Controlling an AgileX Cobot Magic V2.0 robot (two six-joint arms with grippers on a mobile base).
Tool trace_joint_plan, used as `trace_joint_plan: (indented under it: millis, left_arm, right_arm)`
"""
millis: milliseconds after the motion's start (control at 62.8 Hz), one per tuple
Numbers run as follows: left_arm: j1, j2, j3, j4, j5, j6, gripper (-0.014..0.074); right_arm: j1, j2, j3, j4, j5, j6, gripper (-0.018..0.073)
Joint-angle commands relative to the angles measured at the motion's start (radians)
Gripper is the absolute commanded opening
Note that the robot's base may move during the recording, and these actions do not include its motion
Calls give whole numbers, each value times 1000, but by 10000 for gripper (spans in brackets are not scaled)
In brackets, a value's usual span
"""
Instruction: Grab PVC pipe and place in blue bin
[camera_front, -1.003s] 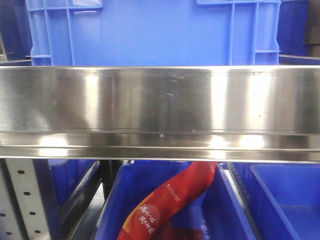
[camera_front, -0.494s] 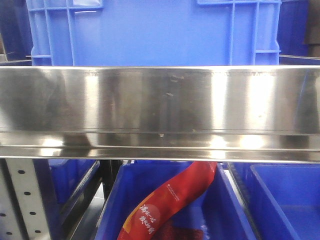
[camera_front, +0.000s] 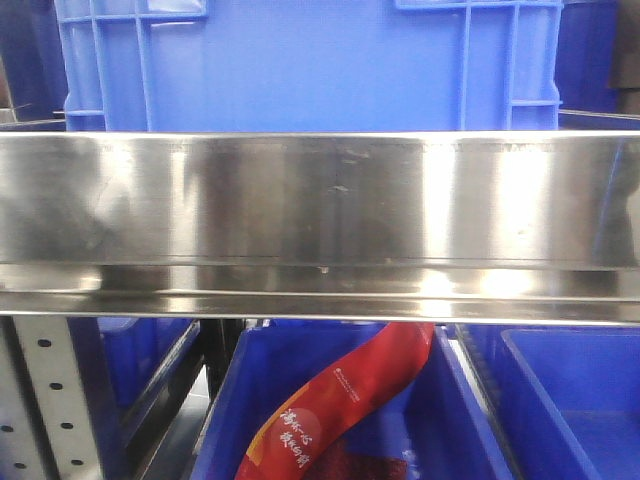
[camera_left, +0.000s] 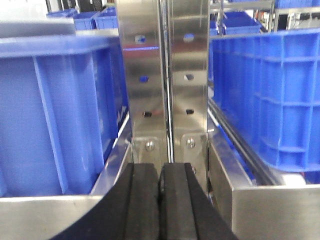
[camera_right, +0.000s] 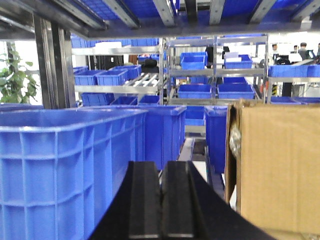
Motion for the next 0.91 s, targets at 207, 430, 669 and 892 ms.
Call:
trace_joint_plan:
  millis: [207,430,669,892]
  left_arm:
    - [5,-7,58,-10,-130,-8,-111]
    - [5,-7,80,-10,-173,-8,-111]
    - [5,-7,80,-10,-200,-8,-111]
    - [5,-7,80,-10,-200,-8,-111]
  right_arm:
    - [0,-4,67,-5,-21,-1,-163]
    - [0,-4,67,-5,-19,-1,-163]
    - [0,-4,67,-5,19,-1,-163]
    - [0,-4,61,-12,59,-1,-163]
